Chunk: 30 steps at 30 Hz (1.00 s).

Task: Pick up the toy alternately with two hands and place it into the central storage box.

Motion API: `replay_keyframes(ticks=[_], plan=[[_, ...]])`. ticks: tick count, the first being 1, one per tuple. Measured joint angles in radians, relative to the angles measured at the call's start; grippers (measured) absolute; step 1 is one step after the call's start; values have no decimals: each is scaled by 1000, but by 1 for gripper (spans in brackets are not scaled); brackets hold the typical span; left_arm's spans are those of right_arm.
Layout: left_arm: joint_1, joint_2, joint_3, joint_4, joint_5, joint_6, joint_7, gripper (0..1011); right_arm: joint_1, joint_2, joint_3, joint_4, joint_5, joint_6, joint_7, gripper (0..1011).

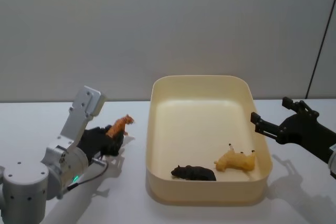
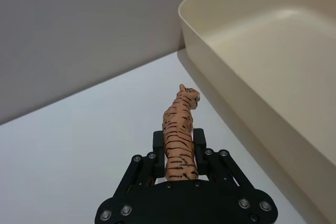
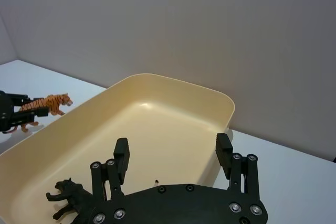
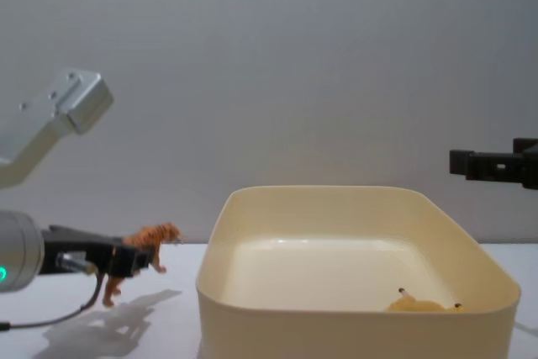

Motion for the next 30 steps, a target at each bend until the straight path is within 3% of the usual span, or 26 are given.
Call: replay_keyframes(ticks=[6, 14, 30], plan=[[-3, -5, -8, -29, 11, -31, 60, 292, 0, 0, 0, 0, 0, 0, 0, 1001], [-20, -11, -20, -59, 17, -70, 78, 292, 0, 0, 0, 0, 0, 0, 0, 1001], [-63, -32, -26, -79, -16, -120, -49, 292, 0, 0, 0, 0, 0, 0, 0, 1001]])
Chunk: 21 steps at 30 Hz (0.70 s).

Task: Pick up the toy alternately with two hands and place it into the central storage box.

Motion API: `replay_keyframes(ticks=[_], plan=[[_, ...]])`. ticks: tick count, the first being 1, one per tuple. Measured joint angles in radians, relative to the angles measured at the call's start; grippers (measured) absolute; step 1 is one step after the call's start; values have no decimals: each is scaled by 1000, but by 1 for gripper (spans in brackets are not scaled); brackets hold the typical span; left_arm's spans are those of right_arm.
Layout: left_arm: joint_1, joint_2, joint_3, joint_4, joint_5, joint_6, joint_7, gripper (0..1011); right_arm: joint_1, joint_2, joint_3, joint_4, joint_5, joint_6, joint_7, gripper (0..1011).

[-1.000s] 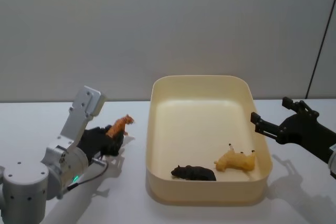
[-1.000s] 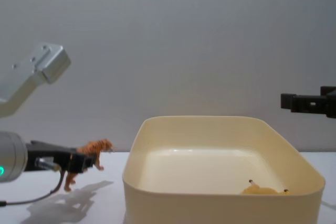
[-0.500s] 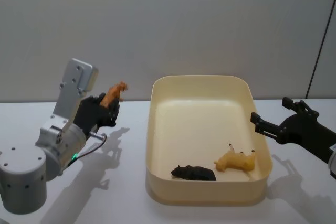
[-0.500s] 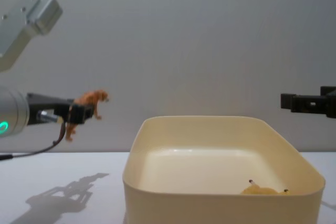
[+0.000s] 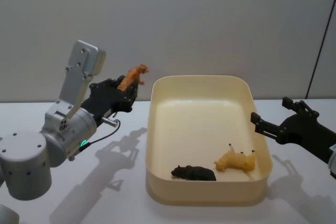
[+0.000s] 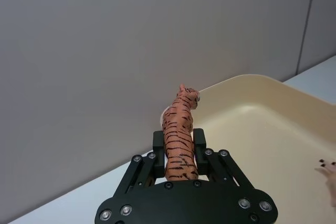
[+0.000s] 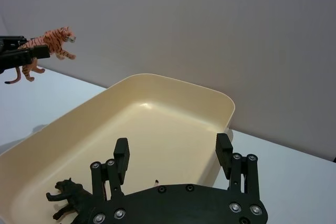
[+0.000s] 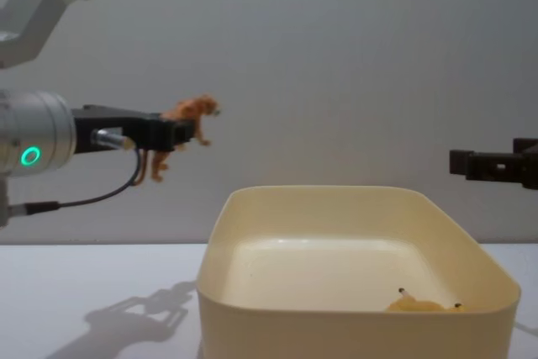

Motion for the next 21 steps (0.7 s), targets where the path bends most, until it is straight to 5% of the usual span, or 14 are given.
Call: replay_keyframes(ticks=[21], plan=[[-86, -43, 34, 69, 9, 48, -315, 292, 0, 0, 0, 0, 0, 0, 0, 1001]])
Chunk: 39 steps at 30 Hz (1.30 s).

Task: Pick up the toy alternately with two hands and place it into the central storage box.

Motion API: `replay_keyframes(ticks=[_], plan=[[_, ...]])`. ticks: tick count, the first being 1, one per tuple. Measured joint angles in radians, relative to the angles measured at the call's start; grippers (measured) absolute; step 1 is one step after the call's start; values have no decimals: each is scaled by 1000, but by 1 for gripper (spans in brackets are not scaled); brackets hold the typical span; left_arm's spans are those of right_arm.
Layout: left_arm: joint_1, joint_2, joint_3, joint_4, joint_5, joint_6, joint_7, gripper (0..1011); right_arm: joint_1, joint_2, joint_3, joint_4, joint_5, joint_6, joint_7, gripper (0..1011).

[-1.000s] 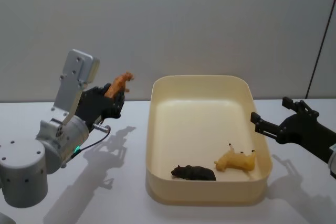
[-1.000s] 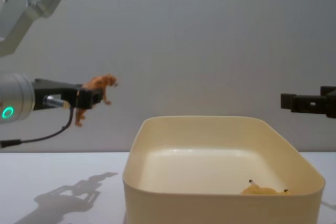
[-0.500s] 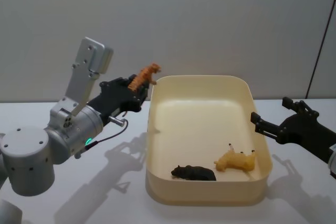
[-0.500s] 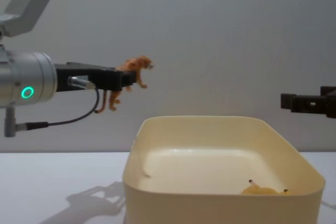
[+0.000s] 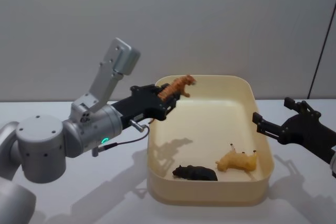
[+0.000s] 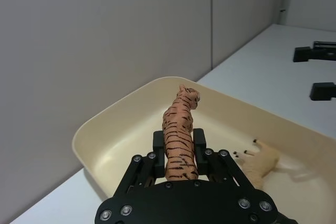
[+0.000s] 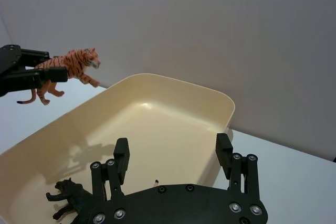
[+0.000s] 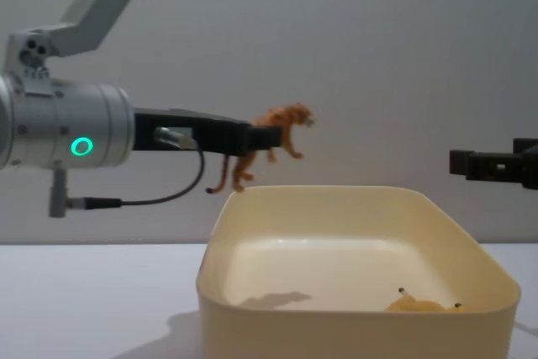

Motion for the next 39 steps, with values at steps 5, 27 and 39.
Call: replay_keyframes(ticks=[5, 27, 39], plan=[[-31, -16, 12, 38, 18, 8, -78, 290, 0, 0, 0, 0, 0, 0, 0, 1001], [-143, -83, 55, 178, 81, 15, -300, 917, 0, 0, 0, 0, 0, 0, 0, 1001], [-158, -92, 61, 198, 90, 16, -329, 1002, 0, 0, 0, 0, 0, 0, 0, 1001]])
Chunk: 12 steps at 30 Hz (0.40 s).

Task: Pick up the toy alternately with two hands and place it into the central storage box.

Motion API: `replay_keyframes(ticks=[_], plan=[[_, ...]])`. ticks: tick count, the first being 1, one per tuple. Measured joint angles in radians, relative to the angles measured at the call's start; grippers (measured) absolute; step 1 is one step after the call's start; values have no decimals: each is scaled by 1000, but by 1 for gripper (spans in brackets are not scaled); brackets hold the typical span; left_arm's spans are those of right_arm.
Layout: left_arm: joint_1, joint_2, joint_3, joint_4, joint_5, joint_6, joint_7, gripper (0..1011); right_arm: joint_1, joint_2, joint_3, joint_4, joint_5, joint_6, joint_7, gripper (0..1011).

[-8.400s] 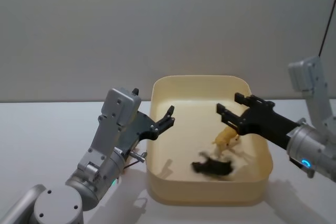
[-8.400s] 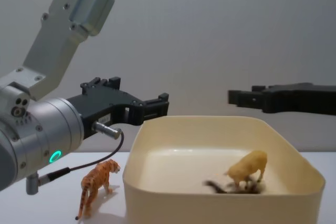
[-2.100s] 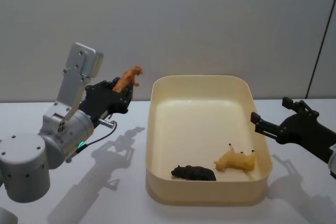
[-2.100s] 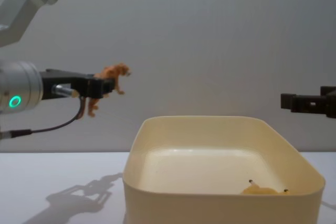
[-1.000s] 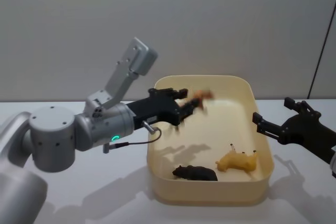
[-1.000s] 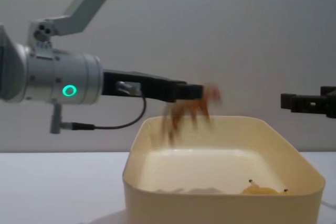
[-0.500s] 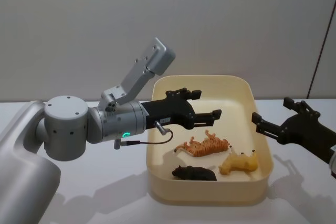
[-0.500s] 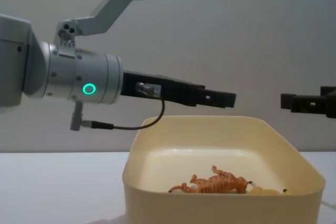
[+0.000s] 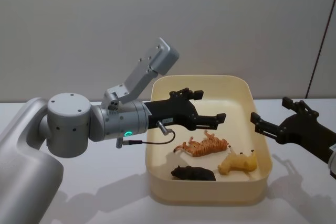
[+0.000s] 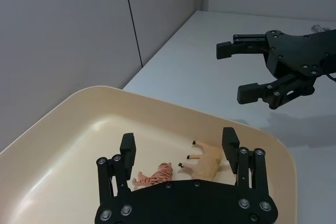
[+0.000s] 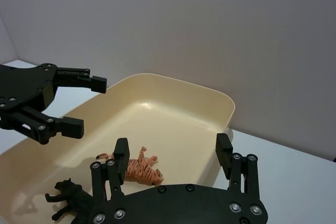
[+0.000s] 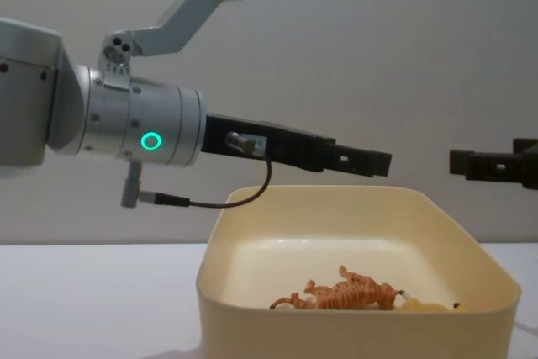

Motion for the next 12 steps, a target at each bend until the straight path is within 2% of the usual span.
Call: replay_keyframes(ticks=[12], plan=[[-6, -3, 2, 7, 3, 0, -11, 1002, 0, 0, 0, 0, 0, 0, 0, 1001]])
